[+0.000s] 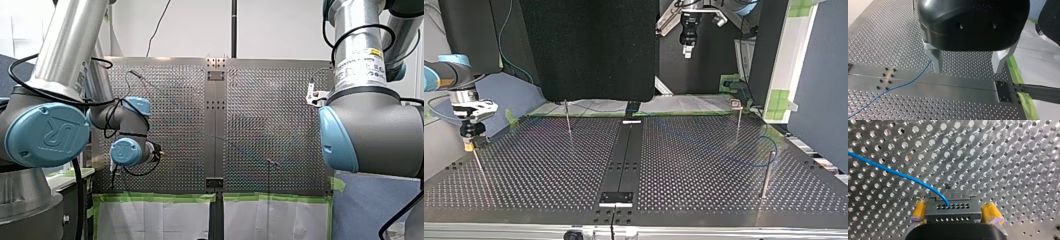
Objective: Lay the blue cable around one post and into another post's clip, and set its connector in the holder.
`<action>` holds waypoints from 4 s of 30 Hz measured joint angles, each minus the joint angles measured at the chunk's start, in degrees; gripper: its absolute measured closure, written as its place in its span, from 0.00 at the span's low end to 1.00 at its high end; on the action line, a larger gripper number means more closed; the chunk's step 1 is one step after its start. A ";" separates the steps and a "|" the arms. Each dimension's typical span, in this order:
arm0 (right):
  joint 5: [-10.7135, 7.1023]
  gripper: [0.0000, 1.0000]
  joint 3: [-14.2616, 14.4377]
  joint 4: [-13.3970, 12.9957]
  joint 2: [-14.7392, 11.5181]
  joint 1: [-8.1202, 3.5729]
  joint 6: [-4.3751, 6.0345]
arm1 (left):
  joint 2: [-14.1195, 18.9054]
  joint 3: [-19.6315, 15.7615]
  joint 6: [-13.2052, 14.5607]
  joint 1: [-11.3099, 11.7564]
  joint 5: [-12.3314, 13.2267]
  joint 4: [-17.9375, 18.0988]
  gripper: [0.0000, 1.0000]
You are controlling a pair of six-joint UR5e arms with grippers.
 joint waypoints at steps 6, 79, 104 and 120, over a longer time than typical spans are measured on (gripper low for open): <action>1.03 0.00 -0.03 0.13 -0.02 -0.02 0.00 | 0.02 0.00 -0.02 0.00 0.00 0.00 0.00; 4.74 0.00 0.04 1.11 0.09 0.42 0.07 | 0.01 0.00 0.03 0.00 0.00 0.00 0.00; 14.36 0.00 0.14 3.40 0.07 0.21 0.07 | 0.02 0.00 0.03 0.17 0.00 0.00 0.00; 22.06 0.00 5.84 0.50 -3.52 0.72 3.06 | 0.01 0.00 0.03 0.18 0.05 -0.09 0.00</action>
